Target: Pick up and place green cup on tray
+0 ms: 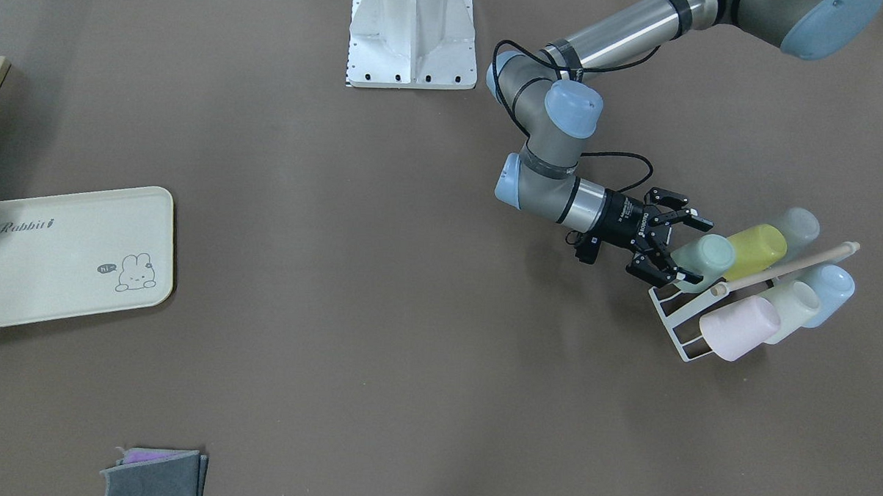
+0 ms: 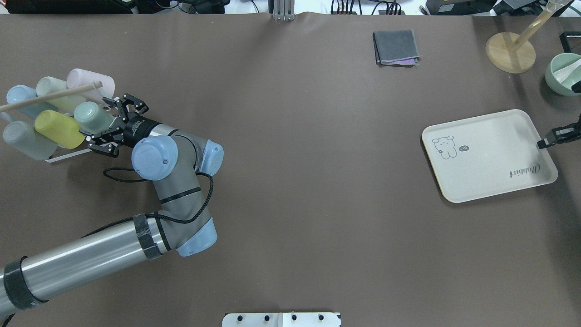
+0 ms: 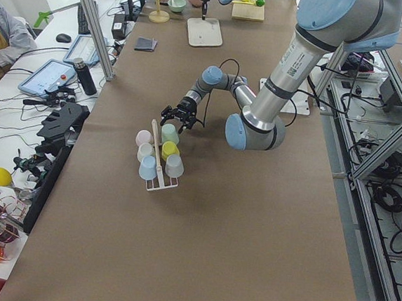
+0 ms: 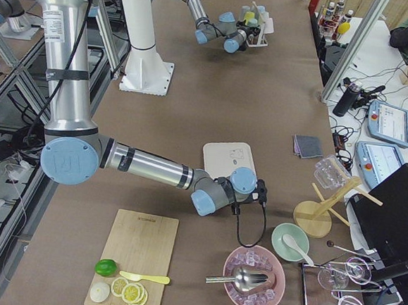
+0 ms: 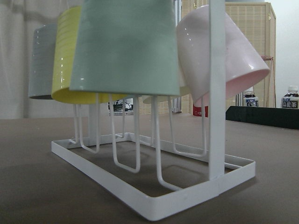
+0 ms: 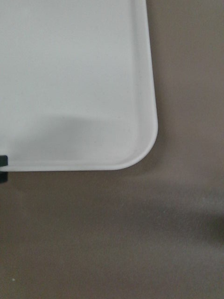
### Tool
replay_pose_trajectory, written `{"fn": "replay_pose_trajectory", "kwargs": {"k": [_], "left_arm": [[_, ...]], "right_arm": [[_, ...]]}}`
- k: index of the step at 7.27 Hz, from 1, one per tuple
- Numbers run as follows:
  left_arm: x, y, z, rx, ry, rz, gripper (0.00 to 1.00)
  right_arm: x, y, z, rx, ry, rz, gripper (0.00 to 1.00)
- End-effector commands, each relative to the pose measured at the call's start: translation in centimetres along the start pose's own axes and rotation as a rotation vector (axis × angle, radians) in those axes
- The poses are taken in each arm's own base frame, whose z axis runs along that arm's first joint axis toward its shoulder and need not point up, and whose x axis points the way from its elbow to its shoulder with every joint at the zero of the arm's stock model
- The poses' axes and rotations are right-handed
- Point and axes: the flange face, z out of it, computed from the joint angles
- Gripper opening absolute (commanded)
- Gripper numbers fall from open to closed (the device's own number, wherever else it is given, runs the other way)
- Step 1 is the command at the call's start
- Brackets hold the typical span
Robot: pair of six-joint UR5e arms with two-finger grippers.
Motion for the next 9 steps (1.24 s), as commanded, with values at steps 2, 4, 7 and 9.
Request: {"fn": "replay_pose_trajectory", "kwargs": {"k": [2,4,7,9], "left_arm": [[0.1,-1.2,0.9,-0.003,-0.003,0.004,0.98],[0.3,-1.6,1.4,-0.006,-0.002,0.006,0.96],[0.3,-1.8,1.6,-0.015,-0.01,0.008,0.88],[0.3,-2.0,1.7,-0.017,-0.01,0.009,0.56]], "right_arm": [[0.4,-0.8,-8.2,0.072,-0.192,0.029,0.0],[-4.6,-4.5,-11.1,0.108,-0.222,0.053,0.0],[-21.1,-11.2,-6.4,0.085,-0.206,0.166,0.0],[-30.4,-11.8,-1.2,0.083,-0.19,0.205,0.0]]}}
